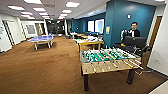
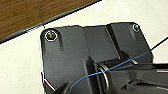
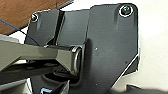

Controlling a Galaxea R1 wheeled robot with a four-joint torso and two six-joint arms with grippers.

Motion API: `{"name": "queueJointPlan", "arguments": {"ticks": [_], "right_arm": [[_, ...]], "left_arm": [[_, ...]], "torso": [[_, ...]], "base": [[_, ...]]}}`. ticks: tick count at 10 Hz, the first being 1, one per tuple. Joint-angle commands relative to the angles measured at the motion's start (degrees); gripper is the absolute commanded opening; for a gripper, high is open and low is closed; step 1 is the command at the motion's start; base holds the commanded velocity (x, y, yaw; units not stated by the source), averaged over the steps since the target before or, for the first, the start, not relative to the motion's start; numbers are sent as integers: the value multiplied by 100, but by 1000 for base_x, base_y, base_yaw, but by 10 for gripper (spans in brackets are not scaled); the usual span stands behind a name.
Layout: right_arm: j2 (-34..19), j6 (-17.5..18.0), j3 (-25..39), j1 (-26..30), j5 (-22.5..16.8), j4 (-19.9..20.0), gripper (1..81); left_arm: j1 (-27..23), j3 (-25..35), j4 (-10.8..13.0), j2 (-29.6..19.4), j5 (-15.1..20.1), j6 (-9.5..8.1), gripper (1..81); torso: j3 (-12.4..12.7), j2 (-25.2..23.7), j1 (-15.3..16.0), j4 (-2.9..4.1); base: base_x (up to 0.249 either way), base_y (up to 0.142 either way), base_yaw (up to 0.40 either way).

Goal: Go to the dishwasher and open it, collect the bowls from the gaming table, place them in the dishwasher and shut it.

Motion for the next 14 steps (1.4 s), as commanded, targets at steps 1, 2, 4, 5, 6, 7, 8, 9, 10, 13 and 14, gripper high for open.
{"name": "queueJointPlan", "arguments": {"ticks": [1,2,4,5,6,7,8,9,10,13,14], "right_arm": [[18,-20,34,288,-272,-55,811],[18,-20,34,288,-272,-55,811],[18,-20,34,288,-272,-63,811],[27,-20,25,288,-272,-55,811],[27,-20,25,288,-272,-63,811],[18,-20,16,288,-272,-55,811],[27,-20,8,280,-272,-55,811],[27,-20,7,280,-272,-63,811],[19,-20,-1,271,-272,-55,811],[45,-20,-1,271,-272,-64,811],[54,-20,-1,262,-272,-64,811]], "left_arm": [[-325,-76,68,-49,242,17,811],[-325,-129,68,-23,242,17,811],[-325,-287,15,65,242,8,811],[-325,-374,-2,100,242,8,811],[-325,-436,-11,127,242,-10,811],[-333,-455,-11,135,242,-36,811],[-334,-463,-20,135,242,-54,811],[-334,-463,-11,135,242,-62,811],[-342,-463,-3,135,242,-54,811],[-342,-463,15,153,250,-36,811],[-342,-463,24,162,250,-27,811]], "torso": [[0,0,0,0],[0,0,0,0],[0,2,0,0],[0,2,0,0],[0,0,0,0],[0,0,0,0],[0,0,0,0],[0,0,0,0],[0,0,0,0],[0,0,0,0],[0,0,0,0]], "base": [[0,0,365],[0,0,365],[0,0,331],[0,0,131],[0,0,0],[0,0,-213],[0,0,-238],[0,0,-283],[0,-167,0],[0,0,0],[0,0,0]]}}
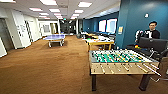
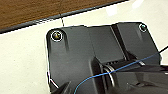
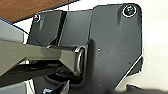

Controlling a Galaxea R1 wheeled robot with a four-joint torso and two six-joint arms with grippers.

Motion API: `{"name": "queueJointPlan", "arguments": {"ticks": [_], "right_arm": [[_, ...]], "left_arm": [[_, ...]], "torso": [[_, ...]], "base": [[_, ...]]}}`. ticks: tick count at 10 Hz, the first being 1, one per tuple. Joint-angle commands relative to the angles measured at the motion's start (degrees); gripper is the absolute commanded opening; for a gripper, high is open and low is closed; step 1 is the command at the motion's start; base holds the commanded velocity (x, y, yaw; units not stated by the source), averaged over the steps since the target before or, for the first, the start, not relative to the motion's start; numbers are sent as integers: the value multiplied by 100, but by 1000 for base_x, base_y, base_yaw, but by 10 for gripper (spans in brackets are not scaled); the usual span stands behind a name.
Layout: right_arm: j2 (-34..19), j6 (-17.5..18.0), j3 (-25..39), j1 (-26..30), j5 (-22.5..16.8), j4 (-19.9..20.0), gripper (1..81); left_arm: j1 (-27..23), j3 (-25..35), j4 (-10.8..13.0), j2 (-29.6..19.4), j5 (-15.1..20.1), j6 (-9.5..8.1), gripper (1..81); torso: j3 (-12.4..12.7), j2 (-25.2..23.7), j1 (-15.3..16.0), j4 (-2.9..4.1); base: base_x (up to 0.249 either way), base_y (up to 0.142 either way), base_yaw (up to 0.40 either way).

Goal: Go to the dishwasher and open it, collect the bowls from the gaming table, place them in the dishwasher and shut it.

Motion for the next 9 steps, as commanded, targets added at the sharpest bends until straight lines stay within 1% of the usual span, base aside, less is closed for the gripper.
{"name": "queueJointPlan", "arguments": {"ticks": [1,7,9], "right_arm": [[16,-20,-1,263,-285,-41,811],[69,-20,-10,263,-294,-50,811],[77,-20,-10,263,-294,-50,811]], "left_arm": [[-311,-11,3,-34,256,47,811],[-310,-20,2,-43,248,39,811],[-310,-20,3,-43,248,39,811]], "torso": [[0,0,0,0],[0,0,0,0],[0,0,2,0]], "base": [[0,0,0],[0,0,0],[75,0,0]]}}
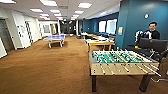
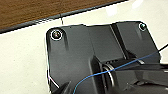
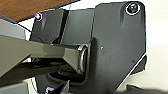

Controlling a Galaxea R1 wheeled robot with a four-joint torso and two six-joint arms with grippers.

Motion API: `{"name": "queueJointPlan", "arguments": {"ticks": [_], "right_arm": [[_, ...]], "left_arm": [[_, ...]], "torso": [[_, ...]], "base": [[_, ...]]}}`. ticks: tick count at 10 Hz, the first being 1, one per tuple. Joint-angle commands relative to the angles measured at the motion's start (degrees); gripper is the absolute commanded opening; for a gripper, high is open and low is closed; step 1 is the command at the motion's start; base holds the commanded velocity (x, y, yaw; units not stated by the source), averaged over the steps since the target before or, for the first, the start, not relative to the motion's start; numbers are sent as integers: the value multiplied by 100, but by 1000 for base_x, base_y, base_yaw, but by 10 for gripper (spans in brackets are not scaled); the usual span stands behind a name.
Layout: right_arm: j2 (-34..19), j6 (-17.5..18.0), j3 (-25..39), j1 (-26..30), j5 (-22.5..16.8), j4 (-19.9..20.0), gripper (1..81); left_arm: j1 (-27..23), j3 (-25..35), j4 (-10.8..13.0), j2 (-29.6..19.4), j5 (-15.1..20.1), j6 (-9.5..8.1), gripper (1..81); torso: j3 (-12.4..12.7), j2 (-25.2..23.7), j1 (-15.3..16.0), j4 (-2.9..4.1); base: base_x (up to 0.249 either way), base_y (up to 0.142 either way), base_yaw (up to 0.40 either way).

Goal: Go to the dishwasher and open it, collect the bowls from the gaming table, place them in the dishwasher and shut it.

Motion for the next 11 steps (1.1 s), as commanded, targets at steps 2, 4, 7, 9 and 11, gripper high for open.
{"name": "queueJointPlan", "arguments": {"ticks": [2,4,7,9,11], "right_arm": [[-3,-20,-2,320,-278,-48,811],[-3,-20,-2,329,-278,-56,811],[-3,-20,-2,320,-278,-48,811],[6,-20,-2,320,-269,-56,811],[6,-20,-2,320,-278,-56,811]], "left_arm": [[-369,-15,3,-44,242,37,811],[-369,-15,3,-53,242,36,811],[-378,-15,3,-44,242,45,811],[-369,-15,3,-53,242,44,811],[-378,-15,3,-53,242,36,811]], "torso": [[0,-2,-5,0],[-2,2,2,0],[-2,2,2,0],[0,0,0,0],[0,0,0,0]], "base": [[90,0,0],[100,0,0],[111,0,0],[112,0,0],[112,0,0]]}}
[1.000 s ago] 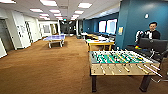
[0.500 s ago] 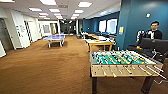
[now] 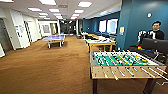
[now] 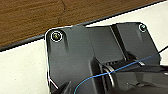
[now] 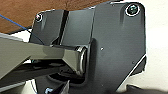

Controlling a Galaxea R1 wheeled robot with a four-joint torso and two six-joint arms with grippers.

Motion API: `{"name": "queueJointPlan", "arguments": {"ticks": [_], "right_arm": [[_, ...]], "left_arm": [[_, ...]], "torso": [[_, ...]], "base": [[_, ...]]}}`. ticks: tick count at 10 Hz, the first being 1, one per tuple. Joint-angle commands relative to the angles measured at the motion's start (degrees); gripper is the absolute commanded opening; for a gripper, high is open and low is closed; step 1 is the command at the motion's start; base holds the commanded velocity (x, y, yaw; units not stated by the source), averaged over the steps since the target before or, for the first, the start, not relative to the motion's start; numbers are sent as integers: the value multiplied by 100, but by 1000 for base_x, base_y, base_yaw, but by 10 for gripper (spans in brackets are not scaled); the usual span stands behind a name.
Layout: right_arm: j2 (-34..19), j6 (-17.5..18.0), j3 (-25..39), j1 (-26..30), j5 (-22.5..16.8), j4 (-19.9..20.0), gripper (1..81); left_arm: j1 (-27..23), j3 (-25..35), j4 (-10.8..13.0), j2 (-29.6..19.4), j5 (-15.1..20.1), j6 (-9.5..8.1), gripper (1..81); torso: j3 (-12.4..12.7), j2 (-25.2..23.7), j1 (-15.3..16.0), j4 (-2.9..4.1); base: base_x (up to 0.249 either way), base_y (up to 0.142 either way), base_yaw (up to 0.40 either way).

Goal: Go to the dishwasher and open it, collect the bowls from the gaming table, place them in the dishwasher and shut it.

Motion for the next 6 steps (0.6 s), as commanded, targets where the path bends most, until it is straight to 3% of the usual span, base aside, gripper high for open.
{"name": "queueJointPlan", "arguments": {"ticks": [1,6], "right_arm": [[3,-18,4,270,-283,-53,811],[3,-18,4,270,-283,-53,811]], "left_arm": [[-308,-15,3,-44,253,36,811],[-308,-15,-6,-53,253,44,811]], "torso": [[0,0,0,0],[2,0,0,0]], "base": [[112,65,0],[111,68,0]]}}
